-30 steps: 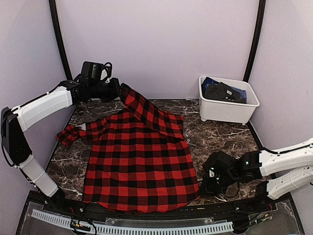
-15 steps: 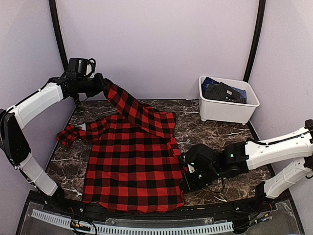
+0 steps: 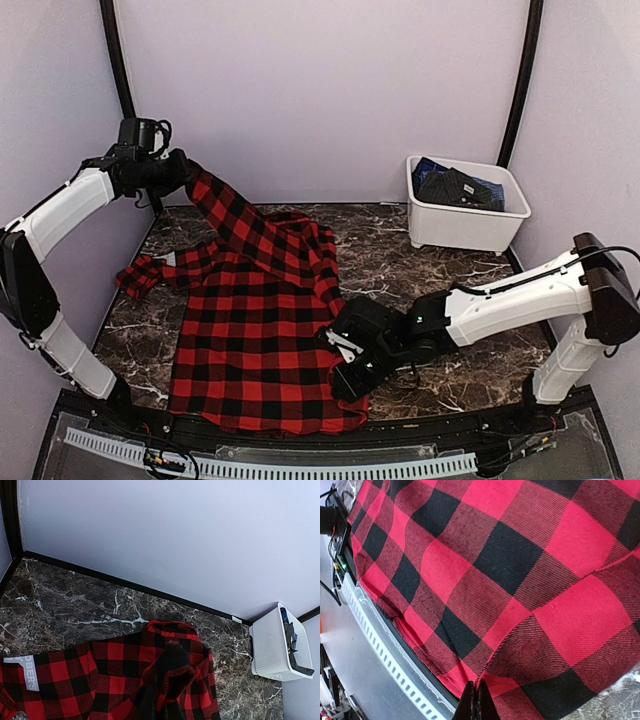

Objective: Fold and stack the long sleeve shirts
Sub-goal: Fold the flattened shirt at the center of the board.

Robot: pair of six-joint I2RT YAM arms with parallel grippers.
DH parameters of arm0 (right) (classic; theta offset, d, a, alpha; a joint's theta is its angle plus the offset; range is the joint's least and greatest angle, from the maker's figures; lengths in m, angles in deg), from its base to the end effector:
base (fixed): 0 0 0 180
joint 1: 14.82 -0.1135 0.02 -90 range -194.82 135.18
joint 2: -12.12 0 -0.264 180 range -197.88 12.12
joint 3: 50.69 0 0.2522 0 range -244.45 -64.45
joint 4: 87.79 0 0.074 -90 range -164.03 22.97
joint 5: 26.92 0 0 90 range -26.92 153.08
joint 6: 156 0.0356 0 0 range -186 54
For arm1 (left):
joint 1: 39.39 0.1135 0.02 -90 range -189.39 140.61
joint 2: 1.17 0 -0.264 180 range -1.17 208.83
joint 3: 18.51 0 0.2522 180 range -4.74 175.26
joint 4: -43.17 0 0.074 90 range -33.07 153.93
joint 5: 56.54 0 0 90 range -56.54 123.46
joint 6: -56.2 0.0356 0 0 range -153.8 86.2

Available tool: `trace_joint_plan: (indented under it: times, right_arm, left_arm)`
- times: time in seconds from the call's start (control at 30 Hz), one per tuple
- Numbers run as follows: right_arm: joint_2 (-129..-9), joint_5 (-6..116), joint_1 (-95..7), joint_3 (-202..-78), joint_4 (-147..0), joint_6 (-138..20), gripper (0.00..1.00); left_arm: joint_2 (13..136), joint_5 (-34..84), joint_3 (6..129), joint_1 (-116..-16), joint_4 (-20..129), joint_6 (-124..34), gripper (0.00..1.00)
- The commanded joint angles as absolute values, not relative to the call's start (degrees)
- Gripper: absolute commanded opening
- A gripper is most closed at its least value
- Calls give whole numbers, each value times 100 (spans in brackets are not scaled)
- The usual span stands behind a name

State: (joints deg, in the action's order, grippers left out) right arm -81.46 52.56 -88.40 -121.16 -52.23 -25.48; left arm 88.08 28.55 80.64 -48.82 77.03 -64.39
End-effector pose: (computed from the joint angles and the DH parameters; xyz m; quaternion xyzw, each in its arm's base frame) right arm 0.0857 0.3137 0.1849 -0.2965 0.9121 0.2736 0.0722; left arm 0.3596 -0.0628 0.3764 -0.1309 0.8278 -0.2200 0.4993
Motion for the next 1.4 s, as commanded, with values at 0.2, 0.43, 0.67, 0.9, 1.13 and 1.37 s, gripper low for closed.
trace_joint_plan:
  times: [0.2, 0.43, 0.67, 0.9, 1.13, 1.37]
  right_arm:
    - [-8037, 4814, -8900, -12360, -5602, -2835, 0]
    - [-7961, 4713, -8899, -12478, -5737, -2934, 0]
    - [-8330, 4594, -8893, -12763, -5729, -3015, 0]
    - [-8663, 4540, -8890, -12959, -5588, -3164, 0]
    - [-8855, 4526, -8880, -13210, -5316, -3400, 0]
    - [-8894, 4390, -8879, -13302, -5322, -3488, 22]
  left_arm:
    - [8514, 2937, 8504, -4573, 7795, -6151, 0]
    - [8651, 2984, 8781, -4498, 7750, -6159, 0]
    - [8719, 2986, 8785, -4468, 7763, -6140, 0]
    - [8721, 2859, 8640, -4468, 7791, -6151, 0]
    - [8625, 2388, 8290, -4468, 7720, -6285, 0]
    - [8553, 2054, 8042, -4473, 7711, -6400, 0]
